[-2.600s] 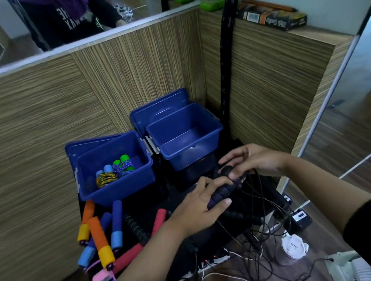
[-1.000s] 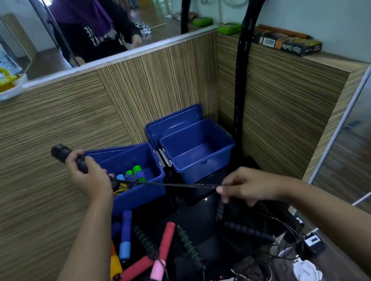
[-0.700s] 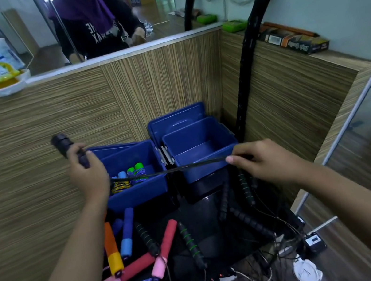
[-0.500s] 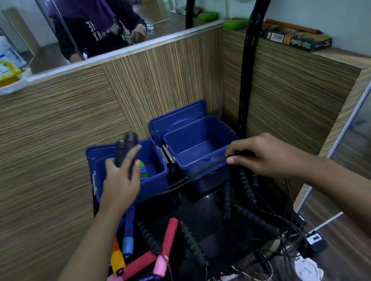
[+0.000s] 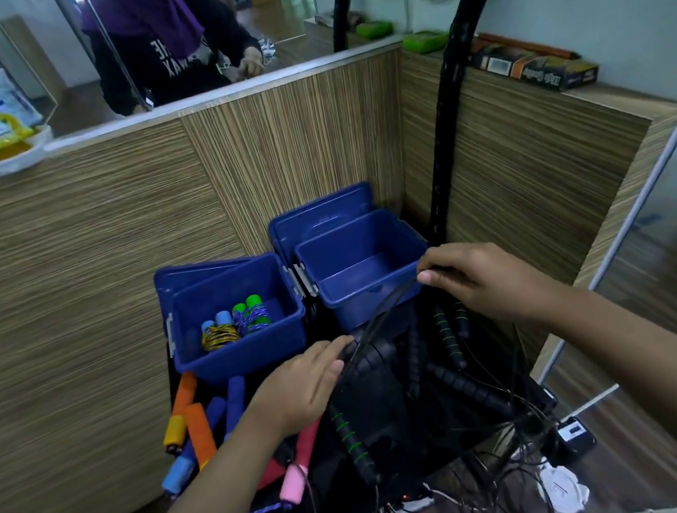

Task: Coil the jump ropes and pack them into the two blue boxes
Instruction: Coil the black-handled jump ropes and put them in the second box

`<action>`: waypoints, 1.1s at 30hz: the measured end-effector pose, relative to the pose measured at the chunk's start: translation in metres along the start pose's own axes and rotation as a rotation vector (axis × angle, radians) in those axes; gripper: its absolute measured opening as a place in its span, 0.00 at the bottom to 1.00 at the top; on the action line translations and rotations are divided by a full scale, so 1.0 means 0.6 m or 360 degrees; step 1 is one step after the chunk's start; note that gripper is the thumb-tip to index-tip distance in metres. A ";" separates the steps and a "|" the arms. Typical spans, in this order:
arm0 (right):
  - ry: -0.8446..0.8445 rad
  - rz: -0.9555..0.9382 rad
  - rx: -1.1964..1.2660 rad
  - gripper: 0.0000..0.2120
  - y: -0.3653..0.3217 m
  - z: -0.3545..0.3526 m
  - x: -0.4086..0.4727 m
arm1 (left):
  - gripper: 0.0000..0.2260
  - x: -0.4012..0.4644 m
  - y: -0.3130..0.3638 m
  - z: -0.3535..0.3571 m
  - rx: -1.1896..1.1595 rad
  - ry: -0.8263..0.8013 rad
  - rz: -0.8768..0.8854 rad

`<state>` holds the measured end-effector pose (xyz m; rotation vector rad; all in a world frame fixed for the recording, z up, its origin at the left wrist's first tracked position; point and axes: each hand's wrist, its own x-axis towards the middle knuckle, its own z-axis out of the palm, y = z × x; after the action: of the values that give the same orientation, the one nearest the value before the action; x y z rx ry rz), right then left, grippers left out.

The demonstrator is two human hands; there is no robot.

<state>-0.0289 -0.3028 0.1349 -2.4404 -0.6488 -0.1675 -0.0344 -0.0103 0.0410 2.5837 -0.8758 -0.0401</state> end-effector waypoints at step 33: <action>-0.0379 0.0440 0.0574 0.10 -0.041 0.221 -0.028 | 0.13 0.065 -0.030 0.024 -0.0030 0.0978 -0.1120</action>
<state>-0.0597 -0.2153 0.0356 -2.1831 -0.3920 0.3283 0.0048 -0.0256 0.0248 2.5114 0.2540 0.5074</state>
